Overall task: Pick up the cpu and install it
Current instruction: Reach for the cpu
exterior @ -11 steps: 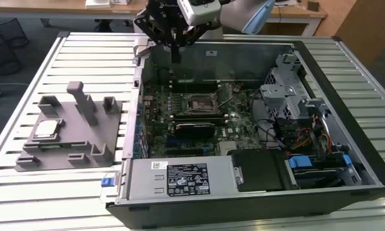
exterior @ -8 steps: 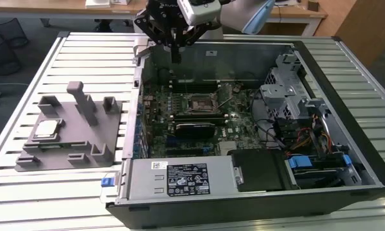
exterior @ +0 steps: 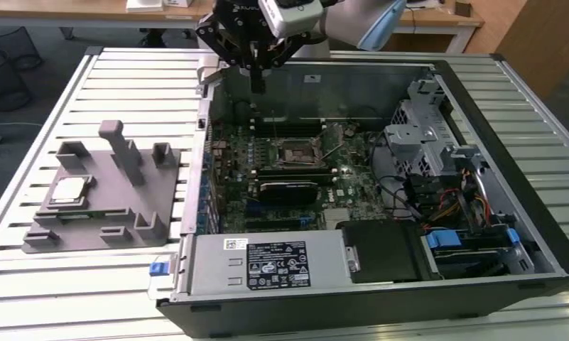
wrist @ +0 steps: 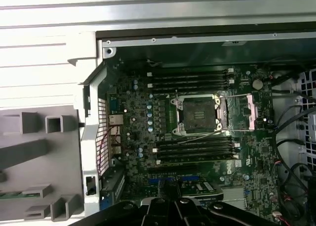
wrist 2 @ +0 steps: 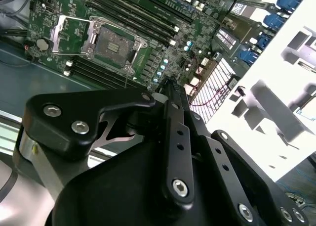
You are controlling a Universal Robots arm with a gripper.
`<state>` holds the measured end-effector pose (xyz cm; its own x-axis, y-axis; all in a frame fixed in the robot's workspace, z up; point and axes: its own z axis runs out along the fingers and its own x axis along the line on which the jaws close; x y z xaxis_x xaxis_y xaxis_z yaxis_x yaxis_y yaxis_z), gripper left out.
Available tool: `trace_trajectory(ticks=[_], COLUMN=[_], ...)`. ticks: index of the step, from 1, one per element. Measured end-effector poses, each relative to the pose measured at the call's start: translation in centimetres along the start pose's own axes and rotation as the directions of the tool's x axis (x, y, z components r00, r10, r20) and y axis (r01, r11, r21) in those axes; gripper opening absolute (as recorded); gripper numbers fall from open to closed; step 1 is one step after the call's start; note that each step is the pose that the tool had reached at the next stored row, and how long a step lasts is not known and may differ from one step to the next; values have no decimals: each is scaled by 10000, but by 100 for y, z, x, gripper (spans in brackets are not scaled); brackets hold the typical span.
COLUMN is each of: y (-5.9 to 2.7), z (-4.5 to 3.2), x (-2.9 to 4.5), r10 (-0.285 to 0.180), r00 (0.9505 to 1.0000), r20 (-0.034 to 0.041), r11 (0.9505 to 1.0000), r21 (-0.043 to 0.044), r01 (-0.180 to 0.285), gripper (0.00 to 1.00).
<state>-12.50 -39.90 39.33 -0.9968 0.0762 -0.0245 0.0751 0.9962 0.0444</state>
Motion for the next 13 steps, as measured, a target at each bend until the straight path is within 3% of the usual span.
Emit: trace_trajectory(ticks=[13], y=[-6], z=[-2], x=[82], r10=[0], r00=[10000], r20=[0], r11=[10000], r21=[0], r01=[0], gripper=[11])
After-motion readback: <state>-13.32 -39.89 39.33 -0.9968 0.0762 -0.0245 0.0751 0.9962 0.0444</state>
